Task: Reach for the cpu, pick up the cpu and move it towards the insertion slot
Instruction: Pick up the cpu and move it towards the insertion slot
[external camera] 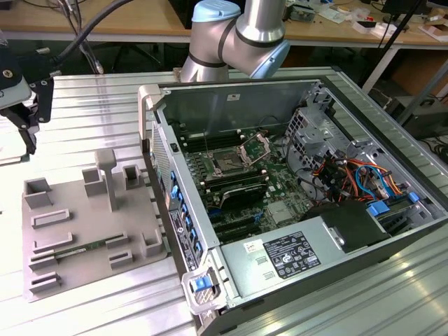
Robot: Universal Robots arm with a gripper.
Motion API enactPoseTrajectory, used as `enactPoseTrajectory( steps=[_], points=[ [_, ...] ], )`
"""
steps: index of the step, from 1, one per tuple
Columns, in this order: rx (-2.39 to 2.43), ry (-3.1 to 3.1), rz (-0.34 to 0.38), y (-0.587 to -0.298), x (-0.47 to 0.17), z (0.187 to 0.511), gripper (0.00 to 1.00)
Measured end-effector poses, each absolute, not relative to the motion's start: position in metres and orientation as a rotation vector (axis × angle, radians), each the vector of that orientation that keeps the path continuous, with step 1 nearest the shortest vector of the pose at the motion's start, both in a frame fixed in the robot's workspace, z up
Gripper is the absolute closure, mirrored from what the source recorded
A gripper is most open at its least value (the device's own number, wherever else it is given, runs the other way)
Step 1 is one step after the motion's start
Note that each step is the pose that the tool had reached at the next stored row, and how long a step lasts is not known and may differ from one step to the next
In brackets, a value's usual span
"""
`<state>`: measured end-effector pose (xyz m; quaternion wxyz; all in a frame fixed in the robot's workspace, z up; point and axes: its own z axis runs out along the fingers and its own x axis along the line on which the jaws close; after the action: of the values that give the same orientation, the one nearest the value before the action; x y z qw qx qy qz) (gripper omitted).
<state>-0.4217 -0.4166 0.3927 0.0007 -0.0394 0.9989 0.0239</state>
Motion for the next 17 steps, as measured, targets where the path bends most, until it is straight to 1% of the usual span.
enactPoseTrajectory(
  steps=[17],
  points=[
    [-0.124,3.137,0.075,-0.417,-0.422,0.413,0.45]
  ],
)
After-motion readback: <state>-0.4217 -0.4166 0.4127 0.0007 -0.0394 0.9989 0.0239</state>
